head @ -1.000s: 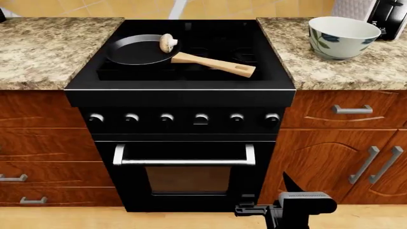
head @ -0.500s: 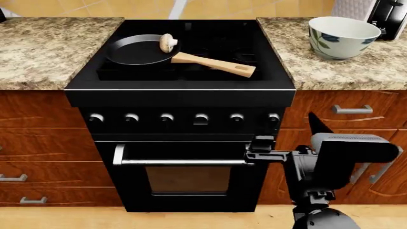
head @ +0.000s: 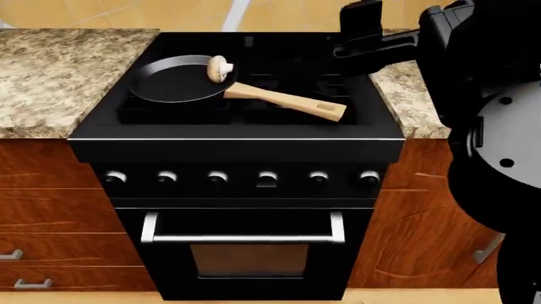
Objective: Pick the mushroom from the pan and place it in the bowl.
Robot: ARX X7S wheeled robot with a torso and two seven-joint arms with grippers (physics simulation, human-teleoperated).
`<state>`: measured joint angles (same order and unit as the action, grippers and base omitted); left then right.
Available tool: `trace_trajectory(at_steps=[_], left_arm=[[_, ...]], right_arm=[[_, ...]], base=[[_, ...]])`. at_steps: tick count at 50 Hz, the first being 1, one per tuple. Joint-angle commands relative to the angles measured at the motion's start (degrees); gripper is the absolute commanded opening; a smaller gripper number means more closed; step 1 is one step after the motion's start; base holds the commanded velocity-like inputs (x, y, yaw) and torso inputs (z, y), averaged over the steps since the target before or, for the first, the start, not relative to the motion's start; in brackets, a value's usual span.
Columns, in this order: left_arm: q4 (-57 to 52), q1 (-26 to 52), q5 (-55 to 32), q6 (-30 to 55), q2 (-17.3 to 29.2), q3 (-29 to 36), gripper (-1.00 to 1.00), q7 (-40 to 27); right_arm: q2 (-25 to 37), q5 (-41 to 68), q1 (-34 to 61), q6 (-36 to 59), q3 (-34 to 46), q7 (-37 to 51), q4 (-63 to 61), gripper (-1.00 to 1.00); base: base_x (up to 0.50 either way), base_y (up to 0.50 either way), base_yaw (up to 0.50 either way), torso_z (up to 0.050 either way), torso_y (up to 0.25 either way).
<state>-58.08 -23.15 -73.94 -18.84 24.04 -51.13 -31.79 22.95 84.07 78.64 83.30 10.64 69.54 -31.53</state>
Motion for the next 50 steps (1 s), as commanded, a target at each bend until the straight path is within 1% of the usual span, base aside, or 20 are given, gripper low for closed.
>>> trace_trajectory(at_steps=[1,8,18,24,50], left_arm=[[0.07,0.23,0.16,-0.03,0.50,0.33,1.00,-0.41],[-0.12,0.08,0.26,-0.24,0.27,0.38,1.00,-0.42],[-0.45,-0.14,0.31,-0.51,0.44,0.29,1.00,-1.01],[-0.29,-0.35,0.20,-0.83,0.38,0.23,1.00,-0.84],[-0.06,-0.98,0.21,-1.56,0.20,0.36,1.00,-0.49]], right_arm=[[2.05,4.61,15.21,4.23,6.74,3.44,7.71,1.00],[2.85,1.28,17.43,3.99,11.31,0.54,8.48,1.00],[3.76,2.60,18.00,2.48,12.96,0.86,9.07,1.00],[3.79,1.00,18.15,1.90,15.19,-0.89,8.37,1.00],[4.64,2.57,18.52,-0.64,17.63,-0.06,8.57,1.00]], base=[[0.50,0.00,0.00,0.000,0.000],[0.50,0.00,0.00,0.000,0.000],[0.50,0.00,0.00,0.000,0.000],[0.50,0.01,0.00,0.000,0.000],[0.50,0.11,0.00,0.000,0.001]])
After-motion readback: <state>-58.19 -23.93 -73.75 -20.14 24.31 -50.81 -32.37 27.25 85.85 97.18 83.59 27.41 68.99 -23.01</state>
